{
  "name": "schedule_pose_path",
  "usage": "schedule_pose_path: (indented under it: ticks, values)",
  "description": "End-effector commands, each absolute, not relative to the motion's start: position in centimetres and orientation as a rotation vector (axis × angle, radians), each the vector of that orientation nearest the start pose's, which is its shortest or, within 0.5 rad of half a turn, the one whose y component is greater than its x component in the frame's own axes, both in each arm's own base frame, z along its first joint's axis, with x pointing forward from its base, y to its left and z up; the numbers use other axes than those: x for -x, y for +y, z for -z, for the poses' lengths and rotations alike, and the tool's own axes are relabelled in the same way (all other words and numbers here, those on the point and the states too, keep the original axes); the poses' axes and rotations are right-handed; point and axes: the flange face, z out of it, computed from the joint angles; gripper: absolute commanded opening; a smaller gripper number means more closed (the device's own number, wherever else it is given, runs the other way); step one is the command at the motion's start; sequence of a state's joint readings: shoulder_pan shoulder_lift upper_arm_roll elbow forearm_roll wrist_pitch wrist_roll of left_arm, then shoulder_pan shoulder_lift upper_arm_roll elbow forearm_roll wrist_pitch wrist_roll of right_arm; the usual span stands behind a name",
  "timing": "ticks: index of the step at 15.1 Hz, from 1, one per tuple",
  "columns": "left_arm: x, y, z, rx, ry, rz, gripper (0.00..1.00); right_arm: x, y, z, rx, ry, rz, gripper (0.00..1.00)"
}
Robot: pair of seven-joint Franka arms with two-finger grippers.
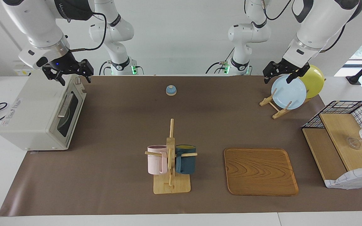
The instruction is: Put corn in oven
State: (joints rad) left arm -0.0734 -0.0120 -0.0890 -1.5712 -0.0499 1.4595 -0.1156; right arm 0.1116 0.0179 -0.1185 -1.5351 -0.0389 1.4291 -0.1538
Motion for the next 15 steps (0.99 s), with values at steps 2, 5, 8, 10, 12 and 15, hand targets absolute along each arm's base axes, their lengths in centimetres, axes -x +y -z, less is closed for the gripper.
schedule_pose_path:
  ticks: [2,5,8,10,12,15]
  values:
    - [-52.5,-9.0,-62.4,3.152,0.083,-0.172,1.00,-54.0,-1.1,-62.2,3.142,-0.181,-0.171,1.00]
    - [-52.5,-9.0,-62.5,3.153,0.083,-0.170,1.00,-54.0,-3.5,-62.4,3.140,-0.095,-0.158,1.00]
    - [-52.5,-9.0,-62.4,3.152,0.083,-0.172,1.00,-54.0,-4.3,-62.5,3.143,-0.068,-0.149,1.00]
    - [-52.5,-9.0,-62.5,3.153,0.083,-0.168,1.00,-54.1,-4.3,-62.7,3.158,-0.072,-0.144,1.00]
    - [-52.4,-9.0,-62.5,3.153,0.083,-0.170,1.00,-54.1,-4.4,-63.1,3.160,-0.074,-0.140,1.00]
    - [-52.5,-9.0,-62.5,3.153,0.083,-0.168,1.00,-54.1,-4.1,-63.1,3.120,-0.073,-0.154,1.00]
